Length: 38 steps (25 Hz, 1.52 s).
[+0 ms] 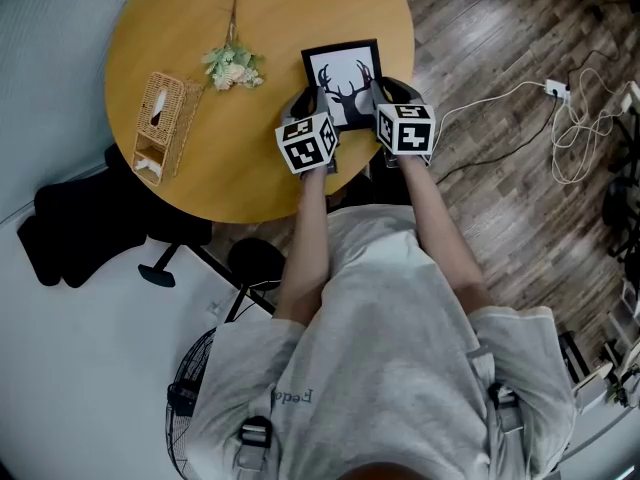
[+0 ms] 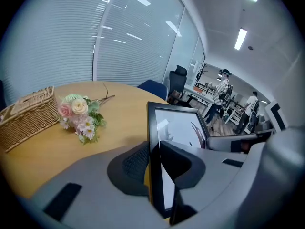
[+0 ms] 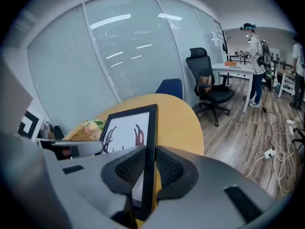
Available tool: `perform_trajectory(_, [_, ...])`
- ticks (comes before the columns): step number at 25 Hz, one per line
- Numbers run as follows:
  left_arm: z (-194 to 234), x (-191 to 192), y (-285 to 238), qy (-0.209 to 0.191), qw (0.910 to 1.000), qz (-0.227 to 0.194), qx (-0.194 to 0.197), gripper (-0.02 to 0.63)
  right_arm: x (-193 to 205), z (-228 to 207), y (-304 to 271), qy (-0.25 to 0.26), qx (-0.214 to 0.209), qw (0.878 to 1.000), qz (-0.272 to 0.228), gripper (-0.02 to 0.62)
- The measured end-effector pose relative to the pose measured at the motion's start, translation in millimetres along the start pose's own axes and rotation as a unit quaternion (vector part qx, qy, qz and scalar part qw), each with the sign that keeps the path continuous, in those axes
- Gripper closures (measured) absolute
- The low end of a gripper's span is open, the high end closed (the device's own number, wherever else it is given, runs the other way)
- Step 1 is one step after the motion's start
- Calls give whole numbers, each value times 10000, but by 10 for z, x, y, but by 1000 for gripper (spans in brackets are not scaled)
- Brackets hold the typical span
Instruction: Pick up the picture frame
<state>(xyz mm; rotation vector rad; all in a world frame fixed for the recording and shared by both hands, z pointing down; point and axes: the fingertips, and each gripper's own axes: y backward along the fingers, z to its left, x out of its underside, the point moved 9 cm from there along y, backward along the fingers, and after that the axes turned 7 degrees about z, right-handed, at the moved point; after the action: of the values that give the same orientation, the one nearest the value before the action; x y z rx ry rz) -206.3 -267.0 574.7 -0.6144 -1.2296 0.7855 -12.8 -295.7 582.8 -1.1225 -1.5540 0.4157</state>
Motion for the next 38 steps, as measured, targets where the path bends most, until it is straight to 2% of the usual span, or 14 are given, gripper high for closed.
perform_trajectory(12, [-204, -483, 558, -551, 9941, -914, 199, 514, -383, 188, 590, 108, 10, 9947, -1023, 520])
perform_trajectory(28, [-366, -888, 1438, -1037, 9719, -2090, 303, 515, -738, 586, 1369, 490, -65, 9743, -2196, 520])
perform_trajectory(38, [-422, -966, 1829, -1218, 9592, -2521, 389, 517, -804, 775, 1733, 671, -43, 9624, -2633, 519])
